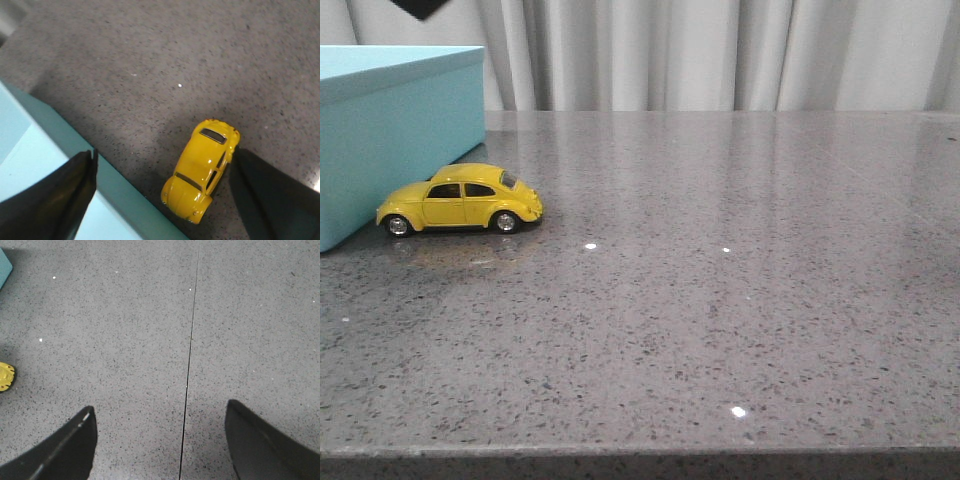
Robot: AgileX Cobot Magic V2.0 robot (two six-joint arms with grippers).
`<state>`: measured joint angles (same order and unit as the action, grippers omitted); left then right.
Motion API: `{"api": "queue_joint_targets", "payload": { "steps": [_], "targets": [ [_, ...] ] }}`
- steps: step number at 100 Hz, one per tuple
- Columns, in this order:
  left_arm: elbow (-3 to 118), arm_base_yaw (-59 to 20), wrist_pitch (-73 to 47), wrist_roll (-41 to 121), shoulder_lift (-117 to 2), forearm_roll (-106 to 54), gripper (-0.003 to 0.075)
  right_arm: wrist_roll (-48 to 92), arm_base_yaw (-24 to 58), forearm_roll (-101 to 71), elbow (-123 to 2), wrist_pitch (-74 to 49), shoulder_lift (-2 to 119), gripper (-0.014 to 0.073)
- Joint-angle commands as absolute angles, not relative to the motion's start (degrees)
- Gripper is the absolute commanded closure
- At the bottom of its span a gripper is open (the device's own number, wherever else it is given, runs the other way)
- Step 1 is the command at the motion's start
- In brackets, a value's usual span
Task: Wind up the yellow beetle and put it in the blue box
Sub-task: 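Lower the left gripper onto the yellow car and grasp it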
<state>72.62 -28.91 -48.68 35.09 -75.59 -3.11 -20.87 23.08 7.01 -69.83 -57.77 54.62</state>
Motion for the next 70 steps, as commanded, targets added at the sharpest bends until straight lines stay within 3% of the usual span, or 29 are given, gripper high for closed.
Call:
{"api": "queue_joint_targets", "payload": {
  "steps": [1,70],
  "targets": [
    [77.76,-30.15,-50.88,40.75,-77.62,-3.36,0.0184,-20.42,23.18,7.36,-71.06,-53.35,53.76,0.0054],
    [80.31,-30.85,-54.28,43.40,-94.12,-0.73,0.0184,-20.42,23.18,7.23,-71.06,-52.78,53.76,0.0054]
  ]
}}
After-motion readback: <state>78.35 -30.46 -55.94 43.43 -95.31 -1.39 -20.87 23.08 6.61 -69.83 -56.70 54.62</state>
